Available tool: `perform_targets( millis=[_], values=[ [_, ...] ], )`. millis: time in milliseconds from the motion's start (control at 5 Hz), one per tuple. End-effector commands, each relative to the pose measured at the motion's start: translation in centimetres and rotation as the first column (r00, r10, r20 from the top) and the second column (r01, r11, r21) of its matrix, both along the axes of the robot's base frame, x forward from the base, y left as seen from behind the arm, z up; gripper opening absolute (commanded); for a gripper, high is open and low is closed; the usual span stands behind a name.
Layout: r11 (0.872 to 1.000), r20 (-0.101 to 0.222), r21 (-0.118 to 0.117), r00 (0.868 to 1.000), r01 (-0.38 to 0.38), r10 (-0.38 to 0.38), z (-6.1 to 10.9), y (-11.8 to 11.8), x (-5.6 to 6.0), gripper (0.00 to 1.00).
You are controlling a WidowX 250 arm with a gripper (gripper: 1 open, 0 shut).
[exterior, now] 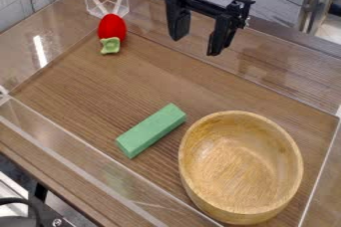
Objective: Put the green stick in the brown bowl
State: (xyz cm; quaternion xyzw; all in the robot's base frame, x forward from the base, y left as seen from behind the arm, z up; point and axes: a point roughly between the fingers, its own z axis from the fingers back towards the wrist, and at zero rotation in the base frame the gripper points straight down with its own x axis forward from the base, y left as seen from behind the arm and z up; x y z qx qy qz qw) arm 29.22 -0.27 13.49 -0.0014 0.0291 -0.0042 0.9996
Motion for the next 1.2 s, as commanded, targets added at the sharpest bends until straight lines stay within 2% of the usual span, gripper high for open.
perform_targets(
  millis=[0, 200, 400, 600, 800, 1000],
  values=[
    [1.000, -0.028, -0.005, 1.000, -0.013, 0.013, -1.8, 0.9, -1.2, 1.00],
    [1.000, -0.020, -0.014, 1.000, -0.007, 0.007, -3.7, 1.6, -3.4, 1.00],
    [0.999, 0.040, -0.029, 0.999, 0.014, -0.013, -4.1, 2.2, -5.1, 1.00],
    [0.998, 0.089, -0.030, 0.995, 0.055, -0.052, -4.2, 3.2, -6.4, 1.00],
    [0.996, 0.139, -0.033, 0.987, 0.088, -0.083, -4.5, 3.8, -7.1, 1.00],
    [0.998, 0.174, -0.040, 0.984, 0.042, -0.035, -6.0, 4.1, -7.8, 1.00]
  ],
)
